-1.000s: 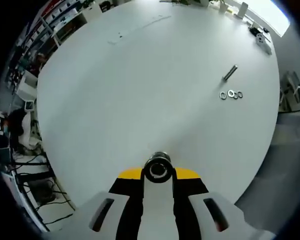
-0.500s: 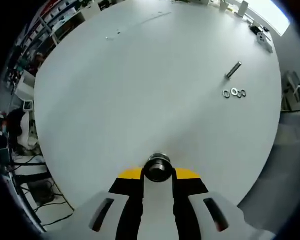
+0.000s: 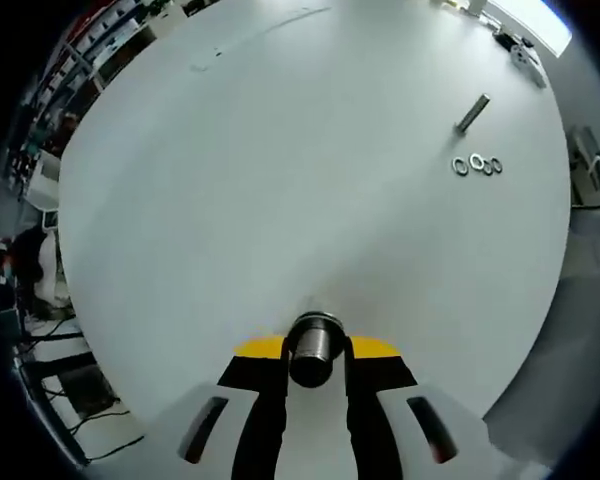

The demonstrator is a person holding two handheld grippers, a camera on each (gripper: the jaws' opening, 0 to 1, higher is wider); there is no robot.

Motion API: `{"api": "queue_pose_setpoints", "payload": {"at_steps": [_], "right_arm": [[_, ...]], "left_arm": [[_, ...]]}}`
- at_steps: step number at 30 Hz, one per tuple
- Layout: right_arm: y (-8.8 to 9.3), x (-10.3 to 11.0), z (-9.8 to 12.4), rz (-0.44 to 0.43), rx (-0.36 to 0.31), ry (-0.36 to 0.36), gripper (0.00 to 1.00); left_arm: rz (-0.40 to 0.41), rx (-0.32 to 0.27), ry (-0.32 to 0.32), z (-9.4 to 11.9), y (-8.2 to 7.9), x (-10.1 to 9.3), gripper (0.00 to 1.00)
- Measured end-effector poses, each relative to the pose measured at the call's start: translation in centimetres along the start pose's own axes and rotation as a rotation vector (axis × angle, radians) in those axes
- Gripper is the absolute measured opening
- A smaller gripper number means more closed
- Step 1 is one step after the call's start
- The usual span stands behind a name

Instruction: Place the washer onto the threaded stud by aligning its center hole with the stud, sliding it down to the base, and recovering from edge contact or off-axis alignment until the washer reaches the visible bottom stop.

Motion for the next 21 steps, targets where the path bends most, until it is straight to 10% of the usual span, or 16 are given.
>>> {"api": "queue_pose_setpoints", "payload": {"at_steps": [21], "right_arm": [[-0.2,-0.2,0.1,0.01,-0.012,0.014,0.34]], "left_arm": [[0.018,-0.072,-0.055,0.9,-0.4,0.0,0.22]]}}
Point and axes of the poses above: the point that each gripper's makers call its tool centre point, and the gripper's own axes: z roughly backward along the fingers, x roughly to its left, y roughly out of its underside, the point moved 1 cm from there along z, roughly backward along the fingers, and after that the axes turned 14 degrees about y, right-handed, at the moved point
